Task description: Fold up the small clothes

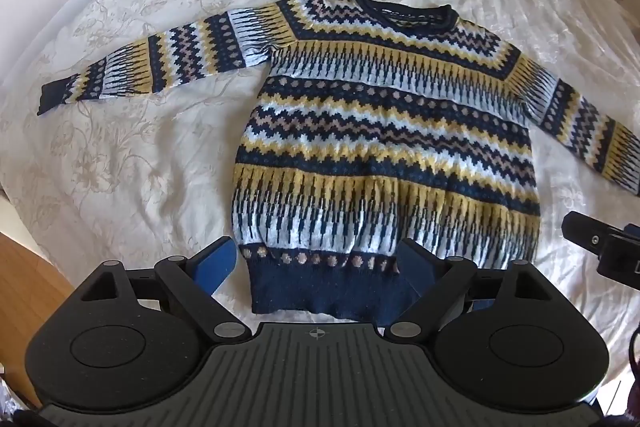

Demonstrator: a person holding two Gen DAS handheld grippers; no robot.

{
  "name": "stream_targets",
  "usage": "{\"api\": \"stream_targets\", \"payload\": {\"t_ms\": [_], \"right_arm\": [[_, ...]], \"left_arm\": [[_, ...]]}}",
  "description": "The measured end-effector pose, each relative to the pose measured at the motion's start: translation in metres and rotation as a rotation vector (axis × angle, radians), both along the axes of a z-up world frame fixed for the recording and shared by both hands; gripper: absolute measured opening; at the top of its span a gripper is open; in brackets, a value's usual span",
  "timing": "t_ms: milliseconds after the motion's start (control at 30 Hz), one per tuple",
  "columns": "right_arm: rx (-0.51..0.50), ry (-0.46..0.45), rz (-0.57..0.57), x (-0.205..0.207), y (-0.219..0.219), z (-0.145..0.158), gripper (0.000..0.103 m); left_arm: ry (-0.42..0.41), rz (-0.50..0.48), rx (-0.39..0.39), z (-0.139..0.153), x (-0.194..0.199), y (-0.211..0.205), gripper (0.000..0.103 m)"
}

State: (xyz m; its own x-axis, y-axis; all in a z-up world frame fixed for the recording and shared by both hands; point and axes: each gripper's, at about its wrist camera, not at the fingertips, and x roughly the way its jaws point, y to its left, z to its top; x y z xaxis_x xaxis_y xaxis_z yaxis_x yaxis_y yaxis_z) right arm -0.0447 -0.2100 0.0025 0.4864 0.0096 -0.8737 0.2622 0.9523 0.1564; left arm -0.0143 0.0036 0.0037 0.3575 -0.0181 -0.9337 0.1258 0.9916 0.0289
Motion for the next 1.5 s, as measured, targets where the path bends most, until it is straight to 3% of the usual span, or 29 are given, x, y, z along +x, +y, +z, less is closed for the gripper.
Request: {"api": "stream_targets", "payload": {"t_ms": [1500], "right_arm": [[0.019,0.053,-0.036,-0.009,0.009,-0.007,0.102]], "left_arm": [[0.039,-0.018,0.030,-0.016,-0.012,0.005,0.088]]}}
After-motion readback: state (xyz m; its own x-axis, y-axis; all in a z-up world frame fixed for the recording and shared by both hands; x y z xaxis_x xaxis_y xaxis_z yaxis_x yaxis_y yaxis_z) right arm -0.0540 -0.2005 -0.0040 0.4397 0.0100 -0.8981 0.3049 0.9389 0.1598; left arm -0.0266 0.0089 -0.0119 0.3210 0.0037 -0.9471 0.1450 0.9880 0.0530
